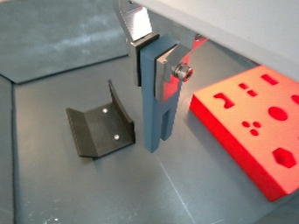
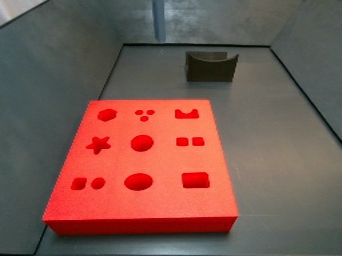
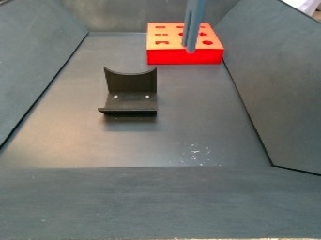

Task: Pick up the double-square object. Move up. Move to above the board. Insert the double-square object.
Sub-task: Move to above the board.

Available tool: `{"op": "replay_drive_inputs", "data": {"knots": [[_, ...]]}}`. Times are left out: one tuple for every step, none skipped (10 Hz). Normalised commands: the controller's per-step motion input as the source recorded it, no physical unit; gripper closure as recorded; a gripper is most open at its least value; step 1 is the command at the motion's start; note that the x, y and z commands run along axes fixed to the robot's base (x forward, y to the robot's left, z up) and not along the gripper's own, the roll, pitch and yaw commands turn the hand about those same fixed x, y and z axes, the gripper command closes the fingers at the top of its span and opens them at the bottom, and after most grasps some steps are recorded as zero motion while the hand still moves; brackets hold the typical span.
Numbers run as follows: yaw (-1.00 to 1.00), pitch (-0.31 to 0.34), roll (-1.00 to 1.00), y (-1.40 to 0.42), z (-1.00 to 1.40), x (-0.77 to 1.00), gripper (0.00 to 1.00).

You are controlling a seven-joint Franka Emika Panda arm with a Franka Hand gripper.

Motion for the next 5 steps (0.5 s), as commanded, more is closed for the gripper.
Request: {"op": "replay_drive_inputs", "data": {"knots": [[-0.04, 0.075, 0.02, 0.02, 0.27, -0.02, 1.0], [-1.0, 0.286, 0.1, -1.0, 0.33, 0.09, 1.0], [-1.0, 0.306, 0.11, -1.0, 0.31, 0.1, 1.0], [-1.0, 0.352, 0.12, -1.0, 0.32, 0.11, 1.0], [-0.83, 0.318, 0.07, -1.0, 0.32, 0.12, 1.0]]}}
